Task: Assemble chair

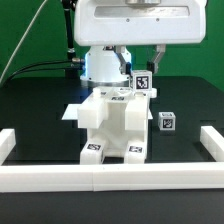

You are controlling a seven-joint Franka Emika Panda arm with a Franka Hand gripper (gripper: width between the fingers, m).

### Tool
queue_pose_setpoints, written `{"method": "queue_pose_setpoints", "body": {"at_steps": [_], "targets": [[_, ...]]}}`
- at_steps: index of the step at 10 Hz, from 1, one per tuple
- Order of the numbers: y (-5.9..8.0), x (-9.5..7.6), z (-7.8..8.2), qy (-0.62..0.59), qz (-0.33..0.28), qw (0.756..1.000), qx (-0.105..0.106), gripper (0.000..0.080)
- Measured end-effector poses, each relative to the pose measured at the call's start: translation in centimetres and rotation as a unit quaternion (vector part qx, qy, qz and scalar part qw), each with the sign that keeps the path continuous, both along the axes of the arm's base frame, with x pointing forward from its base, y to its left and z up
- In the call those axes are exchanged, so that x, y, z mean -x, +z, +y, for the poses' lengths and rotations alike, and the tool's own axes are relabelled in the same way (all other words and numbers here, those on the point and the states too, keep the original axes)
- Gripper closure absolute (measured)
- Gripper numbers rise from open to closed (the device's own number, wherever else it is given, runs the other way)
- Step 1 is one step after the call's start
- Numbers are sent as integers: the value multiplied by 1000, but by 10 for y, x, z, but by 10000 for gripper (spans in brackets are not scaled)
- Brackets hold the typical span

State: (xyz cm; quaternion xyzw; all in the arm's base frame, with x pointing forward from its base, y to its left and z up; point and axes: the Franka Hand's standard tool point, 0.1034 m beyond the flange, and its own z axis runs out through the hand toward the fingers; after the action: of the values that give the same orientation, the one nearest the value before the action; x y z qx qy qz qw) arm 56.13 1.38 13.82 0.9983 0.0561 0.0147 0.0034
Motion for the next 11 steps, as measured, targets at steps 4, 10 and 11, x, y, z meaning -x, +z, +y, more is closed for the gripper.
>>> {"method": "queue_pose_setpoints", "body": {"at_steps": [4, 10, 11], "targets": [[-2, 6, 0, -2, 4, 1000, -1, 518], [-2, 10, 3, -9, 7, 1000, -3, 518], [-2, 11, 2, -9, 9, 1000, -2, 518]]}}
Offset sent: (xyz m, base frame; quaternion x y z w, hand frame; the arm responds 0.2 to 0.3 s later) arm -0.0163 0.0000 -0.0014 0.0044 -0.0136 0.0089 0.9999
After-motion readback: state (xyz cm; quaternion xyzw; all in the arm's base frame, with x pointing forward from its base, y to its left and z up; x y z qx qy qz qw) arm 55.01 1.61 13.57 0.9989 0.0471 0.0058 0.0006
